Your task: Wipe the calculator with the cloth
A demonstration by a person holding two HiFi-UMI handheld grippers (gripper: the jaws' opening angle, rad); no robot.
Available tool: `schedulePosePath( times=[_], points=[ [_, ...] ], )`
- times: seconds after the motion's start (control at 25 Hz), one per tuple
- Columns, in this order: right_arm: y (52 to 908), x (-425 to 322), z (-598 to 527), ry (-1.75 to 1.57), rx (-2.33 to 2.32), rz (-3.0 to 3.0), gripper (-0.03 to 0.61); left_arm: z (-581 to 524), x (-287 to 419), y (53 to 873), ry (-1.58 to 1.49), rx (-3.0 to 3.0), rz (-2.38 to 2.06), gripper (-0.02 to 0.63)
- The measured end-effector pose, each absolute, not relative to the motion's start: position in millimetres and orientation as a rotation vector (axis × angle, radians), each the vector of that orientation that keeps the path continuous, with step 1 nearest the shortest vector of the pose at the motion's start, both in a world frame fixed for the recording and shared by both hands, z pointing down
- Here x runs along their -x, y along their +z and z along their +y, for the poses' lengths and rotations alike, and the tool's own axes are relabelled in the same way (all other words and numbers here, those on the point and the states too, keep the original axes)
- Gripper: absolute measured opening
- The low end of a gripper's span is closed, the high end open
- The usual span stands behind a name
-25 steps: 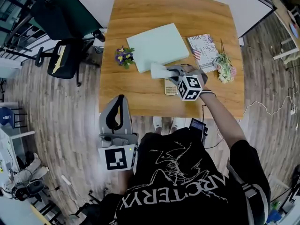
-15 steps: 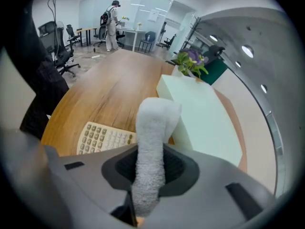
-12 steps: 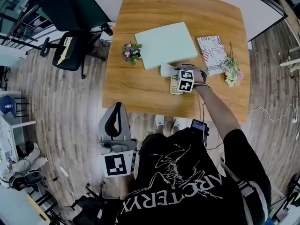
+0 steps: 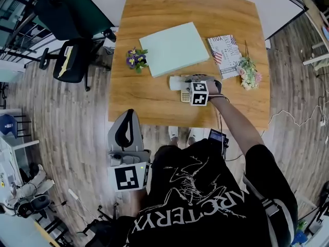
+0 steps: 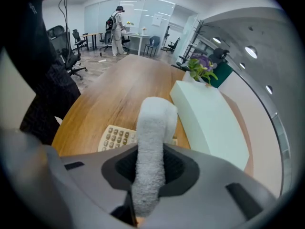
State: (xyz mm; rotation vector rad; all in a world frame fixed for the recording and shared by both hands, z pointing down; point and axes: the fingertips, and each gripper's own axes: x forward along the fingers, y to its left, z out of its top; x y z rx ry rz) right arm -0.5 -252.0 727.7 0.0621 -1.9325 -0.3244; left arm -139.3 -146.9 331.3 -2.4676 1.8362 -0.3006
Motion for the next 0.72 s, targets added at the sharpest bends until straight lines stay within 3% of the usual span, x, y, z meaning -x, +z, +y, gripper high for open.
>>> schedulePosePath(
  times=[0.72],
  points=[
    [742,10,-122,-0.198,0.122,-2.0,0.094,-161,125,327,-0.217,2.535,1.773,0.009]
  ],
)
